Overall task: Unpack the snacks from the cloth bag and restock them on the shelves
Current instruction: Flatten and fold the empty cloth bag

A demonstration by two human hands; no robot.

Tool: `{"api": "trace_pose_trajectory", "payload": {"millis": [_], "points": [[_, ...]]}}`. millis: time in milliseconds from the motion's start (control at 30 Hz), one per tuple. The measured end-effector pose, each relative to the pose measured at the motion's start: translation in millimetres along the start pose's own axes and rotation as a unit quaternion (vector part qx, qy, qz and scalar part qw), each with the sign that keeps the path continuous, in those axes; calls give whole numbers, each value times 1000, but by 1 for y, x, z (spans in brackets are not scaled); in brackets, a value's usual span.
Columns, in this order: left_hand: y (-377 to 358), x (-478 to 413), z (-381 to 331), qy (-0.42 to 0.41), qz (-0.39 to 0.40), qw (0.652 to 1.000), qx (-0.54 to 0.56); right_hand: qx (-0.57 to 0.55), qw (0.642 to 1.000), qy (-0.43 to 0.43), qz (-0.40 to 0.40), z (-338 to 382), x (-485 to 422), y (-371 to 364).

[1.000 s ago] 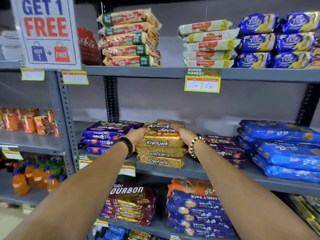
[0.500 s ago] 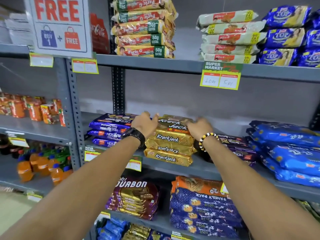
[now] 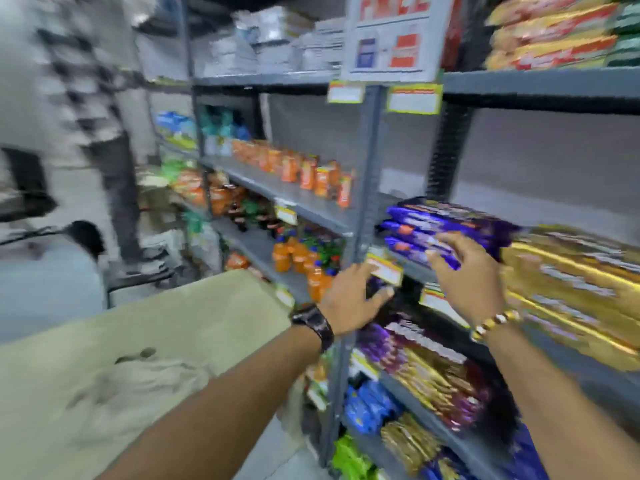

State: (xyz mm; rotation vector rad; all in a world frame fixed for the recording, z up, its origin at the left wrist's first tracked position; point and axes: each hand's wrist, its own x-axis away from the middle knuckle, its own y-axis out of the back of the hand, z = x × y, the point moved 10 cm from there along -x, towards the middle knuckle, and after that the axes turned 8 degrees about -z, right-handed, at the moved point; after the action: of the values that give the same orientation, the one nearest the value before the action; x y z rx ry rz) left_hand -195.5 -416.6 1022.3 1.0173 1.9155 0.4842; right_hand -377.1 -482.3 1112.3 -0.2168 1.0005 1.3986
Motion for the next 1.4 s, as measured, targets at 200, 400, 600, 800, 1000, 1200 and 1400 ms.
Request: {"api": "trace_pose_trajectory", "payload": {"millis": [200, 400, 600, 800, 1000, 1200, 1400], "points": [[70, 129, 184, 223, 24, 973, -56, -76, 983, -29, 166, 21, 66, -147], [156, 251, 315, 393, -2, 916, -78, -97, 943, -54, 315, 54, 141, -298], [228, 339, 438, 502, -38, 861, -74, -75, 901, -117, 411, 63, 230, -430], [267, 428, 580, 644, -77, 761, -3, -9, 858, -181, 481, 47, 313, -549], [264, 492, 685, 753, -112, 642, 87, 84, 827, -181, 526, 38, 363, -649], [238, 511, 741, 793, -139, 560, 195, 165, 786, -192, 564, 18, 394, -701], [210, 494, 757, 789, -109, 537, 279, 148, 813, -183, 533, 24, 395, -727]]}}
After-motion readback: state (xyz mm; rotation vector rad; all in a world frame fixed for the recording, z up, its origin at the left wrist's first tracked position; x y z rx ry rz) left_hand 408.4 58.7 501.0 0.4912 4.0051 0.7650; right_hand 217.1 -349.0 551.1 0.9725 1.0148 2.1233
